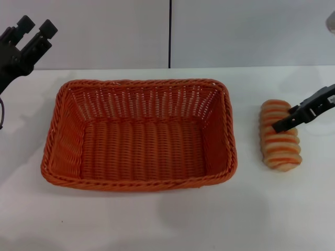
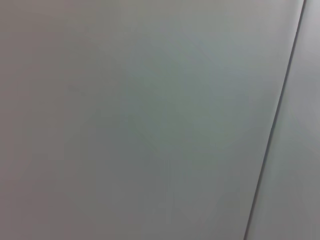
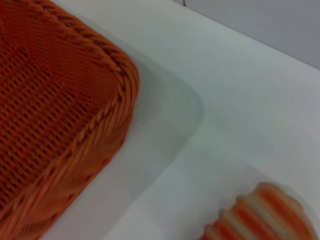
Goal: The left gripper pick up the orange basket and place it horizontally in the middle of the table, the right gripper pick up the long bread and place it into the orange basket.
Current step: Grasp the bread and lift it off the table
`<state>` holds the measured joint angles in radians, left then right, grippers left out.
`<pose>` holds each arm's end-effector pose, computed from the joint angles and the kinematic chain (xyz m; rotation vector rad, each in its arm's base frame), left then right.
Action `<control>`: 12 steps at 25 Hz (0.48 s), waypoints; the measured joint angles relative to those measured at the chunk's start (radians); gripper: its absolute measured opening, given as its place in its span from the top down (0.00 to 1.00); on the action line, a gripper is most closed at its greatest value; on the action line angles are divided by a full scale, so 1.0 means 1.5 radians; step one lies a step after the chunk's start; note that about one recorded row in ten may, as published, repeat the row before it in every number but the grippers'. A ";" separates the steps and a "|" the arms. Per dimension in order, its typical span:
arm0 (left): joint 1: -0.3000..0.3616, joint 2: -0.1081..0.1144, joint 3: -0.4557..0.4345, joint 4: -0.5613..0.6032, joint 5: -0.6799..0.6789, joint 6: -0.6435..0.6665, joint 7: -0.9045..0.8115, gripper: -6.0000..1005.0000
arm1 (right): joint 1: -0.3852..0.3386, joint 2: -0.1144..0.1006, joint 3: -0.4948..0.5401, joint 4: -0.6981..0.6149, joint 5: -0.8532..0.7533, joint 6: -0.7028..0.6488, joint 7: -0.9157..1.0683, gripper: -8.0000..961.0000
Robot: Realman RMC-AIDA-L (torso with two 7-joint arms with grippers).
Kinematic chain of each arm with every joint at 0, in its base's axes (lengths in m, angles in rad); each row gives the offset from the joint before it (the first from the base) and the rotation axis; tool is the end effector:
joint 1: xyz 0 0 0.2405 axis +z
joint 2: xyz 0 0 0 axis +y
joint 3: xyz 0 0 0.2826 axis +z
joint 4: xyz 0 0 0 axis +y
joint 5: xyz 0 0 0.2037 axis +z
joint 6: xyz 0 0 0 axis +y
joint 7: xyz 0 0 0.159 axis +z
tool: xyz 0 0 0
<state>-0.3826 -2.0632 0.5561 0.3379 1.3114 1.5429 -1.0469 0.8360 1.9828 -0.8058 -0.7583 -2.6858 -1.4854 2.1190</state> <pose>-0.3151 0.3286 0.0294 -1.8976 -0.6540 -1.2520 0.2652 0.4151 0.0082 -2.6425 1.0650 -0.3365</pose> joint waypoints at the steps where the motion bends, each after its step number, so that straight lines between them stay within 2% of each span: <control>1: -0.001 0.000 -0.001 -0.003 0.000 0.000 0.001 0.28 | 0.003 0.001 -0.001 0.004 0.000 0.003 0.000 0.21; 12: -0.002 0.001 -0.004 -0.009 0.000 -0.005 -0.001 0.28 | 0.031 0.002 -0.019 0.059 0.000 0.039 0.001 0.21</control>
<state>-0.3851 -2.0617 0.5506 0.3252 1.3115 1.5358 -1.0482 0.8819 1.9856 -0.8340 -0.6699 -2.6861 -1.4265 2.1198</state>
